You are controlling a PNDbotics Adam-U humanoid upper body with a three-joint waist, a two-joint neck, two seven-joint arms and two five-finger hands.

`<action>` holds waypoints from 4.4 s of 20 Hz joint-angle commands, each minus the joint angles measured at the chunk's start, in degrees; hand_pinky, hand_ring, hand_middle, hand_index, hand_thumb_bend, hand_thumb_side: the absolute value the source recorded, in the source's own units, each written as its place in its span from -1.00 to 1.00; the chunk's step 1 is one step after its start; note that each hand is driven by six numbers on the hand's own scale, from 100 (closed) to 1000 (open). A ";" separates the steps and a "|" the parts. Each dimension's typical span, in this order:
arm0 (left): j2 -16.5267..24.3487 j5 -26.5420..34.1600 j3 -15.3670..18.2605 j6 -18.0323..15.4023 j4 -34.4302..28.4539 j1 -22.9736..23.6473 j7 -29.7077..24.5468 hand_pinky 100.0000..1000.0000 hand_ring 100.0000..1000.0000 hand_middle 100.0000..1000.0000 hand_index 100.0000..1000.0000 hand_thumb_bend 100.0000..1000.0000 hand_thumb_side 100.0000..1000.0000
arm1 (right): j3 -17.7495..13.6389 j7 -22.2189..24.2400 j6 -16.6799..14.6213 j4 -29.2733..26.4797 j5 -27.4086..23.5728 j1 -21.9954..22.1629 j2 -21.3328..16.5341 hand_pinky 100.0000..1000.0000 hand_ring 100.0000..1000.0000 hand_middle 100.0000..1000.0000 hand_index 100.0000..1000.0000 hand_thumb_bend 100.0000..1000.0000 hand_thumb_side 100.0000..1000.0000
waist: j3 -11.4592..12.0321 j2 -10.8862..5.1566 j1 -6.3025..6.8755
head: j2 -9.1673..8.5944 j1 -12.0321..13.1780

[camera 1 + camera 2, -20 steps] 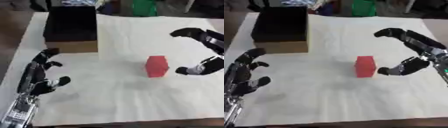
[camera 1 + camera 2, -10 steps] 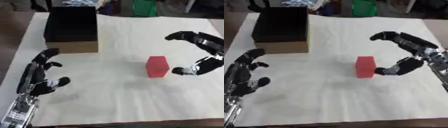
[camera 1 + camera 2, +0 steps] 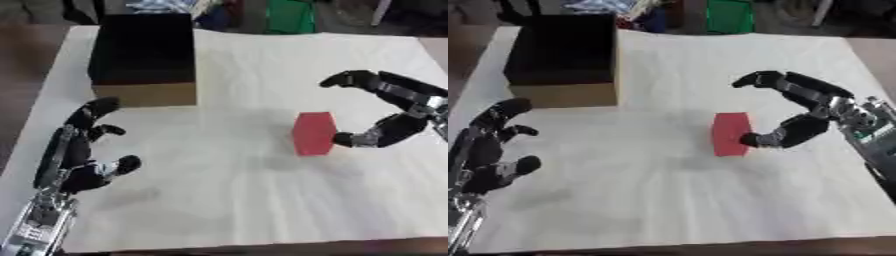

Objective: Pick up objects on the table and place them in the box.

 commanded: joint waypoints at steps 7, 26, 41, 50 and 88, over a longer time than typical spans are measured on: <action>0.87 0.36 0.05 -0.15 -0.78 -0.61 -0.38 0.14 0.71 0.50 0.42 1.00 -0.36 | 0.85 1.17 -1.54 3.72 2.27 -2.12 0.86 1.00 1.00 0.74 0.83 -0.14 -0.41 | 0.00 -0.66 0.12 | -0.41 -0.20; 0.70 0.45 -0.03 -0.17 -0.77 -0.68 -0.58 0.14 0.71 0.50 0.43 1.00 -0.36 | 1.14 1.12 -3.65 12.36 7.21 -3.82 4.36 1.00 0.96 0.67 0.80 -0.12 -0.36 | 0.39 -0.78 0.21 | -0.46 -0.37; 0.69 0.51 -0.04 -0.20 -0.74 -0.67 -0.64 0.14 0.71 0.50 0.43 1.00 -0.37 | 0.63 -2.16 -4.57 13.65 10.35 -4.02 4.68 0.93 0.56 0.15 0.45 -0.07 -0.45 | 0.49 -0.93 0.00 | -0.44 -0.29; 0.71 0.50 -0.04 -0.20 -0.74 -0.70 -0.68 0.14 0.71 0.50 0.43 1.00 -0.37 | 0.70 -7.79 -4.50 13.40 11.90 -4.16 4.70 0.90 0.47 -0.02 0.25 -0.21 -0.55 | 0.58 -0.92 -0.01 | -0.44 -0.31; -0.54 2.25 -5.42 0.07 -0.96 -5.82 -6.88 0.14 0.71 0.50 0.42 1.00 -0.38 | -8.23 -17.34 -1.98 32.55 21.03 -33.21 15.20 0.83 0.42 -0.10 0.17 -0.80 -1.00 | 14.37 0.16 -2.41 | -4.18 -9.41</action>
